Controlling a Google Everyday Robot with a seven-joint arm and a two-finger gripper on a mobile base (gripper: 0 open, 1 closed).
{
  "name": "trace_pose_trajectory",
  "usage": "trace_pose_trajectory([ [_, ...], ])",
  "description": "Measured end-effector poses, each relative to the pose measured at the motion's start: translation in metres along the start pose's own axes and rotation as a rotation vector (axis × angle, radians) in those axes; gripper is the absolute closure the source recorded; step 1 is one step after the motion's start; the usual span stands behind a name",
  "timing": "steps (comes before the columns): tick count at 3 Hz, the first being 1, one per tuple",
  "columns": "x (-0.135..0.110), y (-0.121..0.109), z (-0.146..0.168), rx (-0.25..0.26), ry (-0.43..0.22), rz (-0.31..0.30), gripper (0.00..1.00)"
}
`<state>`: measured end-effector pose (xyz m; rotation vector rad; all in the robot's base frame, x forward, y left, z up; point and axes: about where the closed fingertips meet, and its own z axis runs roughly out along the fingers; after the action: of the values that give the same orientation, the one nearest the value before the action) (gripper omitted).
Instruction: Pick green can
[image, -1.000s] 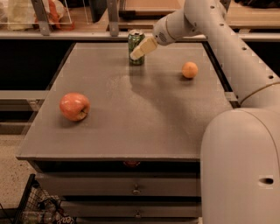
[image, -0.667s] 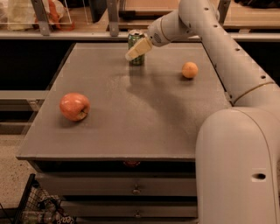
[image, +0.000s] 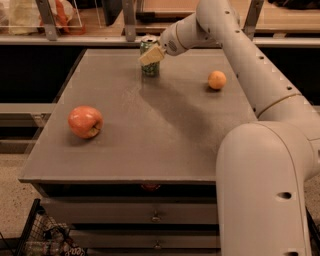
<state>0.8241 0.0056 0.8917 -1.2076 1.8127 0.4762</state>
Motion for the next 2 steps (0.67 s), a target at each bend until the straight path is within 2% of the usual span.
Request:
trace_pose_trajectory([
  [1,0.000,0.002,-0.003,-0.006,0.008,-0.005,0.65],
  [2,-0.002,0.003,-0.023,0.001,0.025,-0.027,0.88],
])
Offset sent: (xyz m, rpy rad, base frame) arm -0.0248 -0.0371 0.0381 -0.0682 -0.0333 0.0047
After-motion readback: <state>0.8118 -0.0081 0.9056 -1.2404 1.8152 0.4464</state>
